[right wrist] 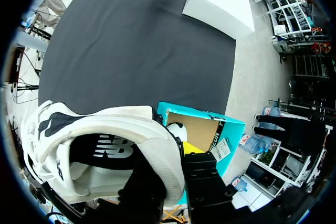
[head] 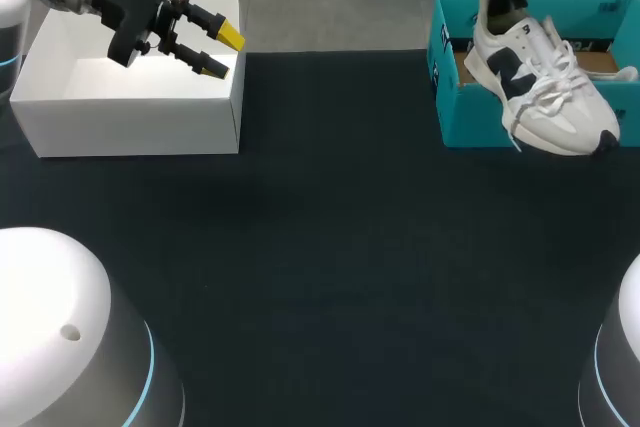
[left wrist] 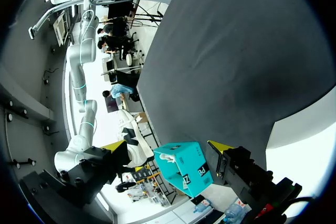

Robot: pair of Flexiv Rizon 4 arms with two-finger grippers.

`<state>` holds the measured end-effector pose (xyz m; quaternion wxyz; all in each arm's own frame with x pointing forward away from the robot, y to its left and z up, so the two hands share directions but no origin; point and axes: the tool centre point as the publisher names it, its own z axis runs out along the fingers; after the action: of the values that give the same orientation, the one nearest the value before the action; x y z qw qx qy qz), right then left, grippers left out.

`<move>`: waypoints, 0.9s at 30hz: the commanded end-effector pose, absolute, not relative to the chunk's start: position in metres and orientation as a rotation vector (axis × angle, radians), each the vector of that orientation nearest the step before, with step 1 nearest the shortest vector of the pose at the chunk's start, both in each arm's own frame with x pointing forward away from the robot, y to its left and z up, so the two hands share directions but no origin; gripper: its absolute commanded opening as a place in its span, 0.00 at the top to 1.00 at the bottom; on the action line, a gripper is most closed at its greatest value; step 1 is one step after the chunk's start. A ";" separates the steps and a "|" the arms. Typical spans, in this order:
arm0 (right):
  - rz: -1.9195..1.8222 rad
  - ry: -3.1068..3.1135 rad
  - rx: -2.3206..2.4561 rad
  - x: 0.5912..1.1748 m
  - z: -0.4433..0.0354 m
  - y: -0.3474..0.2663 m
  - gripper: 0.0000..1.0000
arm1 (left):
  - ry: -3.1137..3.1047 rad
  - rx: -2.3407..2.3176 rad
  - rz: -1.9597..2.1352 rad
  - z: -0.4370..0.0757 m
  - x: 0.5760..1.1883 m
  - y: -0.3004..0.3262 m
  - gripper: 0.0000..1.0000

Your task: Take the shoe out of the shoebox, open the shoe tongue, remove and reinsert the insole, then place the shoe into the shoebox

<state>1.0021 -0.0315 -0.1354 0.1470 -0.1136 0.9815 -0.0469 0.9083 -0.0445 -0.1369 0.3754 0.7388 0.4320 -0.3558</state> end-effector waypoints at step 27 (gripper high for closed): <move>-0.301 2.785 -0.141 1.092 -0.141 -0.124 1.00 | 1.106 1.893 -0.908 -0.136 0.908 -0.044 0.00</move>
<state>1.0821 -0.1197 -0.1419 0.1694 -0.0437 0.9791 -0.1035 0.9083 -0.0445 -0.1369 0.3754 0.7388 0.4320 -0.3558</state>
